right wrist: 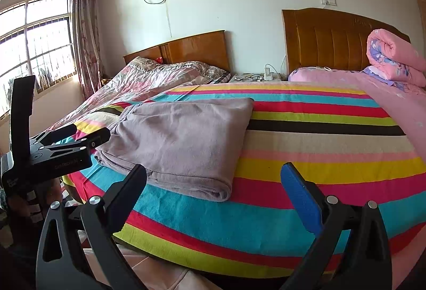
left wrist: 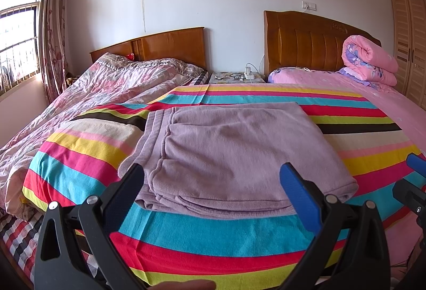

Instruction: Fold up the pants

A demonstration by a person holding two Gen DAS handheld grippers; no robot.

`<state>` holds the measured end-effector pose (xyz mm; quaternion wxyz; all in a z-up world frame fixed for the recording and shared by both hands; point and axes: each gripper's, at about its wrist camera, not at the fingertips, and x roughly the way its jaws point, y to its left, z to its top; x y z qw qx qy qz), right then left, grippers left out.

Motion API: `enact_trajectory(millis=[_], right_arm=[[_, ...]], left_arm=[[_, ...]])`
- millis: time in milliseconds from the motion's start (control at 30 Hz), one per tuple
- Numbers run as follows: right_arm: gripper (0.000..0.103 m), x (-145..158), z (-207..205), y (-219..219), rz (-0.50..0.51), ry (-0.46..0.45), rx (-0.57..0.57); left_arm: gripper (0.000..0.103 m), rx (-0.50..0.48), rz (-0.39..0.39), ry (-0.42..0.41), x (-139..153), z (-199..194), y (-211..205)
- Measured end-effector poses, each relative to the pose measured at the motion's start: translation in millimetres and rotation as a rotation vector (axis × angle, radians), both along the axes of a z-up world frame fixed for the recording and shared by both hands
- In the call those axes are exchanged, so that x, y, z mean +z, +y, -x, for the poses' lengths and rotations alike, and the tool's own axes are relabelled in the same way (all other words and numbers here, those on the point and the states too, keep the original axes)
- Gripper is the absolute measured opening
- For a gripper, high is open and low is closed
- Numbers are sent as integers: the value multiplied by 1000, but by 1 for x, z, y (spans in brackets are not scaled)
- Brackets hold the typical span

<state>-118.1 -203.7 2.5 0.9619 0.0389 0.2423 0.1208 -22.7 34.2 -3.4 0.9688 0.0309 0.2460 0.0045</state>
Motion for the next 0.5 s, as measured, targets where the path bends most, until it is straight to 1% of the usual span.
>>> enact_trajectory(millis=[200, 367, 433, 467, 500], right_arm=[[98, -2, -1, 2, -3, 10, 1], [98, -1, 1, -3, -12, 4, -19], [98, 4, 3, -16, -16, -26, -67], [98, 9, 7, -29, -15, -50, -112], [98, 15, 11, -45, -7, -83, -181]], left_arm=[[102, 20, 7, -8, -1, 3, 3], [102, 24, 37, 5, 1, -3, 11], [102, 58, 42, -4, 4, -5, 17], [102, 92, 45, -19, 7, -6, 24], [102, 132, 42, -42, 11, -6, 33]])
